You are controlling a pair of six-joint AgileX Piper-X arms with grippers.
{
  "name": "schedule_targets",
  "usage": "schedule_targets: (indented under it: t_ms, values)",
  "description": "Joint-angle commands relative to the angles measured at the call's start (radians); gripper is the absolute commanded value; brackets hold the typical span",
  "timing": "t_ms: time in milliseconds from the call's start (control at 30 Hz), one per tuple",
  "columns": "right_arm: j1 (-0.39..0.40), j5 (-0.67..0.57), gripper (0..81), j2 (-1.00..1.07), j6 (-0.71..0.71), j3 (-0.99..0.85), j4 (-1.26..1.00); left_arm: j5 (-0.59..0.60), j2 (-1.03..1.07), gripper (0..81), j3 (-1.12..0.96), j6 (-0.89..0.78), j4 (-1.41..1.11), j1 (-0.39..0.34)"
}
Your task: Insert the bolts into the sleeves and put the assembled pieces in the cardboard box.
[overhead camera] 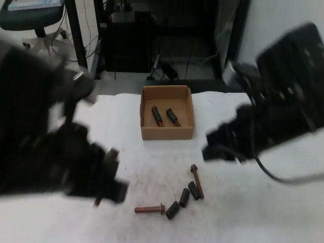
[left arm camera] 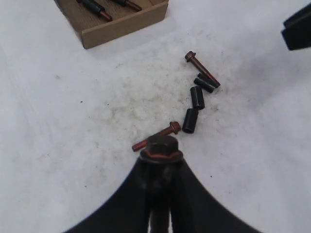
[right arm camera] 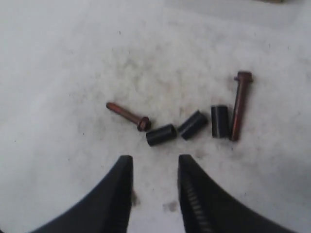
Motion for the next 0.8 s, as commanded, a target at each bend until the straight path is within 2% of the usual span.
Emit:
schedule_targets:
  t_ms: [0,300,467,767]
  values:
    - [0.001,0.009,33.1,0.073,0.011,-0.077,-0.003,-0.008,-0.103,0.3,0.05,-0.03,-0.013,-0.002]
    - [0.006,0.084,30.7,0.292,0.021,-0.245,0.144,-0.008,-0.243,0.3,0.084,-0.022,-0.012,-0.002]
    - [0.025,0.153,30.7,0.335,-0.135,-0.254,0.151,-0.008,-0.242,0.3,0.084,0.016,-0.008,-0.002]
    - [0.048,0.158,31.2,0.416,-0.171,-0.254,0.151,-0.008,-0.242,0.3,0.084,0.062,-0.006,-0.002]
